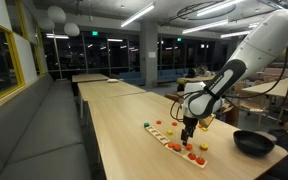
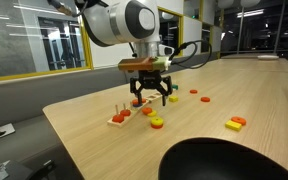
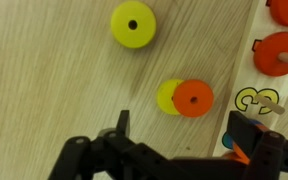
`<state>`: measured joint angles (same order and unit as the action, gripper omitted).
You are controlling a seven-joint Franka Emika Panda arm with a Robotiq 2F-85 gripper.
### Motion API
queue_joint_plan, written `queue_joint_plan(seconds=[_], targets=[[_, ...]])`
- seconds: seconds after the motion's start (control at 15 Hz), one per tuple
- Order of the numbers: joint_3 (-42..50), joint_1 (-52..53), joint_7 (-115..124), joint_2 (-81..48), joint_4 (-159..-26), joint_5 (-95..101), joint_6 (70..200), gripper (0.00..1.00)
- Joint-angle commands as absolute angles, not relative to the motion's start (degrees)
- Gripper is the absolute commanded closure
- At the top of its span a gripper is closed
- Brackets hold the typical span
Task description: Remove the stacked orange and yellow rings from the wooden board and place them on the table
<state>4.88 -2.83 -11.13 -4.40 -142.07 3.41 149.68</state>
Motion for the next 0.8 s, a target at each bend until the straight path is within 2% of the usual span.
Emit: queue_joint_plan(seconds=[0.0, 0.47, 0.73], targets=[[5.1, -3.7, -10.0, 3.6, -140.1, 5.4, 136.0, 0.00], [5.6, -4.3, -12.4, 18.6, -136.1, 4.1, 109.6, 0.00], [6.6, -4.1, -13.8, 25.0, -135.0, 3.1, 100.3, 0.00]])
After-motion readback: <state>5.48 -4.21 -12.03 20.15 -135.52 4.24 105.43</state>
